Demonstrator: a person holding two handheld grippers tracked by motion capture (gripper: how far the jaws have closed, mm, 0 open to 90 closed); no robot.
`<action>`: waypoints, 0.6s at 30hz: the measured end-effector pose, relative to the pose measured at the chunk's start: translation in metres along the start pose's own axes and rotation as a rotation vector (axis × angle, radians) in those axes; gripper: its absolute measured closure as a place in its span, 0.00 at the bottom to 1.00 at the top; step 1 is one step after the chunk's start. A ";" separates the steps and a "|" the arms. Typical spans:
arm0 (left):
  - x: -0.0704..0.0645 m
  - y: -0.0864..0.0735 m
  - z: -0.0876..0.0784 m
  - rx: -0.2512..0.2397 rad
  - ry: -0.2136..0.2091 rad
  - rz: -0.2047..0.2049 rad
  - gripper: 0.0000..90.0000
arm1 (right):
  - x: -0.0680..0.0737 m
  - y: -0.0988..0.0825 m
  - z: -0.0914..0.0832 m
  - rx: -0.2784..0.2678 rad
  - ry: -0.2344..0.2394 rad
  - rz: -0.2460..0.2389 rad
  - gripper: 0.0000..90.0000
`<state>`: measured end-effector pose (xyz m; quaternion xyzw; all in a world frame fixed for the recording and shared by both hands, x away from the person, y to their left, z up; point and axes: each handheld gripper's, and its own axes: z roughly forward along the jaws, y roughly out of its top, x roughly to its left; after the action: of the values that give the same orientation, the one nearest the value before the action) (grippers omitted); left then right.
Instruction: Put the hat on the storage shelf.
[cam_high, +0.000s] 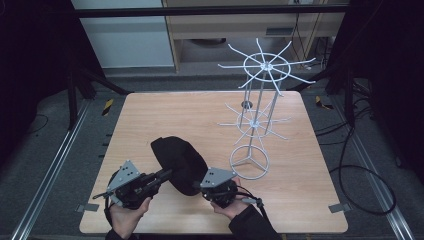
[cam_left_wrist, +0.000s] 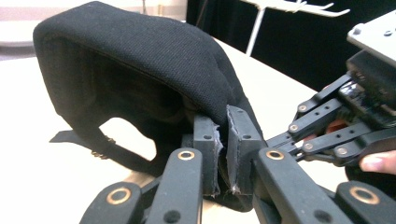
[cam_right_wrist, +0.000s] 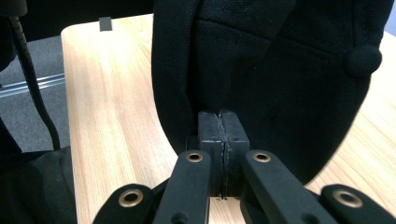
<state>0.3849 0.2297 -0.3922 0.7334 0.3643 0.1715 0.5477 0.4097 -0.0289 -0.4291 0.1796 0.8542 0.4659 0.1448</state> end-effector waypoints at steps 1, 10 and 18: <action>0.003 -0.002 -0.002 0.004 0.011 -0.004 0.92 | 0.001 0.001 0.002 0.002 0.002 -0.003 1.00; 0.029 -0.022 -0.013 0.065 0.135 -0.011 0.91 | 0.014 0.013 0.038 0.023 0.013 0.022 1.00; 0.058 -0.044 -0.023 0.152 0.192 -0.058 0.91 | 0.016 0.010 0.051 0.009 0.040 0.074 0.90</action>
<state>0.3942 0.2932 -0.4344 0.7423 0.4481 0.1969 0.4577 0.4181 0.0212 -0.4486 0.2024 0.8519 0.4704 0.1098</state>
